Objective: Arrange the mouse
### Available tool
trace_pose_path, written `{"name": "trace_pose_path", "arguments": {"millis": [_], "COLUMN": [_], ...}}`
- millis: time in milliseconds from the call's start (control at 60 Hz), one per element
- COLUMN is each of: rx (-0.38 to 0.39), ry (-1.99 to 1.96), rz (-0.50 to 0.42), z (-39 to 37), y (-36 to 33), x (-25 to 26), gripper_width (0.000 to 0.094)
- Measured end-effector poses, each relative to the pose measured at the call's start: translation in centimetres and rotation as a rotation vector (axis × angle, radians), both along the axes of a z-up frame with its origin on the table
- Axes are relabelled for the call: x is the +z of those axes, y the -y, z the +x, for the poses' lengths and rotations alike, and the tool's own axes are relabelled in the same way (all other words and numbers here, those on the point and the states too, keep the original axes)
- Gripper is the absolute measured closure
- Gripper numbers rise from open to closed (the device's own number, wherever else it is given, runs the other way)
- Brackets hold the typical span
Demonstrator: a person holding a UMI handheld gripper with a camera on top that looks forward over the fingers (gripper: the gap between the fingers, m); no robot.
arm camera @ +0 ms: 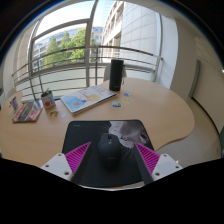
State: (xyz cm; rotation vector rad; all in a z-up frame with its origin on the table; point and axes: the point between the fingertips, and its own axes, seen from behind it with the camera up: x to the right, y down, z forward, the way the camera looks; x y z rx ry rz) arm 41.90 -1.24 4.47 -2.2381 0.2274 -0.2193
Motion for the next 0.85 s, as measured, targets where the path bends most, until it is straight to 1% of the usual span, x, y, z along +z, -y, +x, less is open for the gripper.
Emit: {"name": "trace_pose_path", "arguments": {"millis": [267, 400, 550, 633, 783, 850], "rx": [-0.038, -0.028, -0.023, -0.012, -0.029, -0.025], "ry": [0.058, 0.089, 0.111, 0.111, 0.113, 0.118], "rz": [0.052, 0.096, 0.104, 0.110, 0.112, 0.107], "z": [-4.3, -7.3, -10.2, -11.1, -11.9, -12.2], "y": [10.2, 15.7, 21.7, 23.8, 26.7, 27.4], "x": [10.1, 14.6, 17.3, 18.0, 18.8, 19.1], "gripper_width": [0.0091, 0.0093, 0.0091, 0.0093, 0.0093, 0.0094]}}
